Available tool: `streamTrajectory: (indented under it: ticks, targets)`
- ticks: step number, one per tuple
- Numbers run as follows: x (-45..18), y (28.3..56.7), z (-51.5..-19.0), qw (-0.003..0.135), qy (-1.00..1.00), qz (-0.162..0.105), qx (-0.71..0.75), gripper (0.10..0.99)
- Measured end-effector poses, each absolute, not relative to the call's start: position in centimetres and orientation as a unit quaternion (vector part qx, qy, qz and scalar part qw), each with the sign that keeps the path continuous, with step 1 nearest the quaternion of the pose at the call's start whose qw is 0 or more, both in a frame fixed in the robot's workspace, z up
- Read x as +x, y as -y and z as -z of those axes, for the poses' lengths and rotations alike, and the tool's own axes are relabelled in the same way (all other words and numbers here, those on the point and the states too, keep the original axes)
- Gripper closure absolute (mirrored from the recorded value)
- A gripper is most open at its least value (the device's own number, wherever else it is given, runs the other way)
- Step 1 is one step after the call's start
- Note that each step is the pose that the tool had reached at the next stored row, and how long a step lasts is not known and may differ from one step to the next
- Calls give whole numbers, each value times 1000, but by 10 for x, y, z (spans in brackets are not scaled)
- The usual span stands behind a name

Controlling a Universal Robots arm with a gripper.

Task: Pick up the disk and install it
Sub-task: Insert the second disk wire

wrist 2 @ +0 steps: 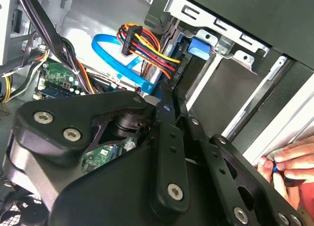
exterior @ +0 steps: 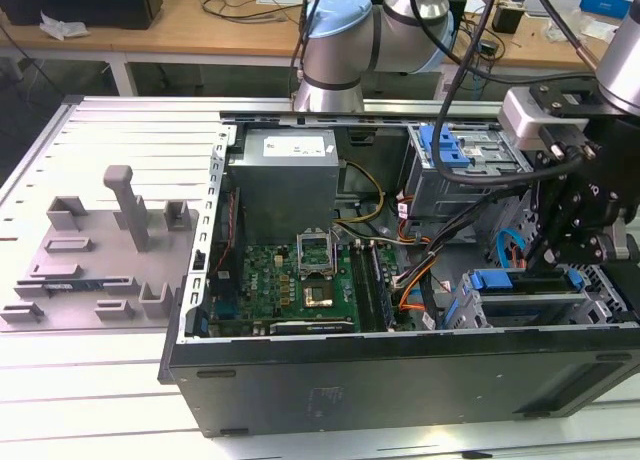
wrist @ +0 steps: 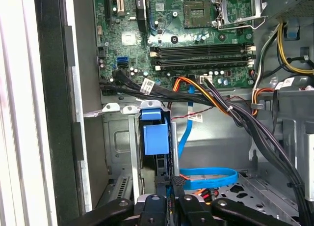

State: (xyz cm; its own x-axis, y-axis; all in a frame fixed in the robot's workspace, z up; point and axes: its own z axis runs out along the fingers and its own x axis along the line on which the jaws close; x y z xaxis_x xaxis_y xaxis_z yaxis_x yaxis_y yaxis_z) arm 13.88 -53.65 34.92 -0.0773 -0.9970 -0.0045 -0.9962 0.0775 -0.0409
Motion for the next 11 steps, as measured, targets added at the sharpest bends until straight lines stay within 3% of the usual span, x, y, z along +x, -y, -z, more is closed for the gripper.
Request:
streamTrajectory:
  ticks: [11]
  targets:
    - [140,537,-346,16,-732,13,-681,925]
